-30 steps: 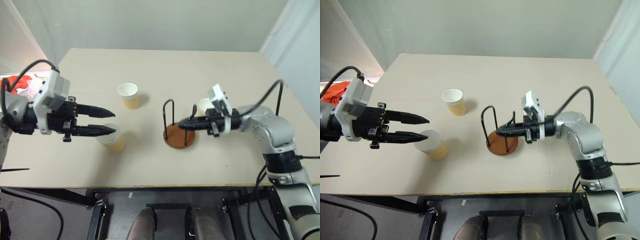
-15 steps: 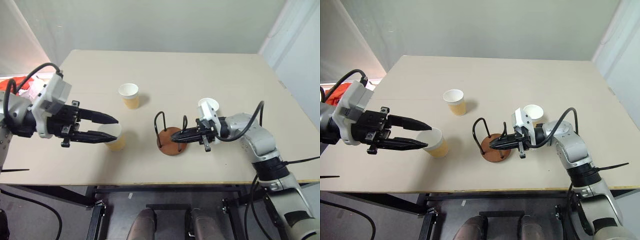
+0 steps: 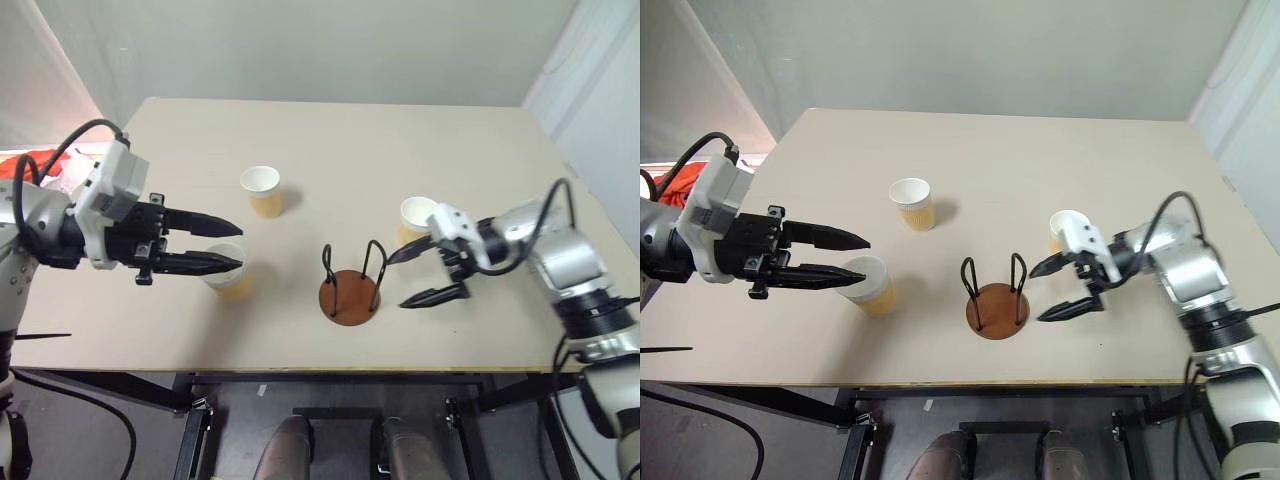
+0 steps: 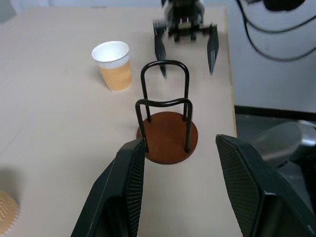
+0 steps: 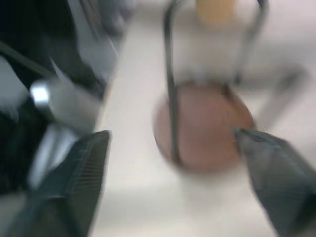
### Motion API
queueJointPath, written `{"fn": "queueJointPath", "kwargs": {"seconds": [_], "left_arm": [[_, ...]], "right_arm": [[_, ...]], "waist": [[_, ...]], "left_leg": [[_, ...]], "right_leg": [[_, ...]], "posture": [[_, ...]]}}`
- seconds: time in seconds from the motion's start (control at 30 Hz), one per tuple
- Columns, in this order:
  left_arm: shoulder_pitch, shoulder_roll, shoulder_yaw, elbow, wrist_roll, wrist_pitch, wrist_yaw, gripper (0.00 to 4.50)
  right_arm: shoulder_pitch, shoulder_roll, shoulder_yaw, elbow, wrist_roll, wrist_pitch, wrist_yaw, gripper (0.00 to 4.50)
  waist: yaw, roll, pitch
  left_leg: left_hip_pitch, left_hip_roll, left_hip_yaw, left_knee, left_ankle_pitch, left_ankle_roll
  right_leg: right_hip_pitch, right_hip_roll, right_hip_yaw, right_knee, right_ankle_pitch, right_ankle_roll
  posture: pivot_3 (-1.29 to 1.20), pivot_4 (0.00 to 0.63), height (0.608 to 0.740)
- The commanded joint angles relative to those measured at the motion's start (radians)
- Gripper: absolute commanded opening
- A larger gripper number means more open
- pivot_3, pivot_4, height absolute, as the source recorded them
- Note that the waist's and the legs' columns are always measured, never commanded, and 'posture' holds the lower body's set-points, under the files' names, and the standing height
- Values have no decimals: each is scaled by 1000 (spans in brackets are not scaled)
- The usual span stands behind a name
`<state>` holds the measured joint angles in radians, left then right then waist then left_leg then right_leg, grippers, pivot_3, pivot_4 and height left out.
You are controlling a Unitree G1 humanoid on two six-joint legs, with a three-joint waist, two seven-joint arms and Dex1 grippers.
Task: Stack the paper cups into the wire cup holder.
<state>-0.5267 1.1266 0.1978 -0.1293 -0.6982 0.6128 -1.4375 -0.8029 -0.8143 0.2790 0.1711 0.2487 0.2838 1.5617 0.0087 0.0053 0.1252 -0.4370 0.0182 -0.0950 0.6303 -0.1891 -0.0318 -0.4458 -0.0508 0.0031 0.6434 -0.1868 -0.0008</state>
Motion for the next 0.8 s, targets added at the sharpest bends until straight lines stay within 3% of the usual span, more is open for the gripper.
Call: {"fn": "queueJointPath", "kwargs": {"seconds": [0.03,0.37,0.63,0.8], "left_arm": [[-54,-17,12,4,-2,-19,23,2484],[-148,-131,-103,58,134,-122,97,2484],[-130,-116,-80,39,157,-133,125,2484],[-112,-95,-60,15,149,-121,135,2484]], "right_arm": [[-96,-54,-62,53,-50,-97,-5,4464],[-356,85,91,585,-365,-448,-134,4464],[-440,178,120,866,-477,-584,-193,4464],[-463,207,110,936,-510,-621,-214,3182]], "waist": [[-4,0,0],[-10,0,0],[-2,1,1],[-2,1,1]], "left_leg": [[1,0,0,0,0,0],[3,2,0,0,1,1],[-2,2,0,0,-5,1],[-2,2,0,0,-5,1]], "right_leg": [[0,0,0,0,0,0],[0,1,0,1,1,1],[-3,0,-1,0,3,5],[-2,0,-1,-1,3,4]], "posture": [[0,150,740],[0,150,740],[0,150,740],[0,150,740]]}}
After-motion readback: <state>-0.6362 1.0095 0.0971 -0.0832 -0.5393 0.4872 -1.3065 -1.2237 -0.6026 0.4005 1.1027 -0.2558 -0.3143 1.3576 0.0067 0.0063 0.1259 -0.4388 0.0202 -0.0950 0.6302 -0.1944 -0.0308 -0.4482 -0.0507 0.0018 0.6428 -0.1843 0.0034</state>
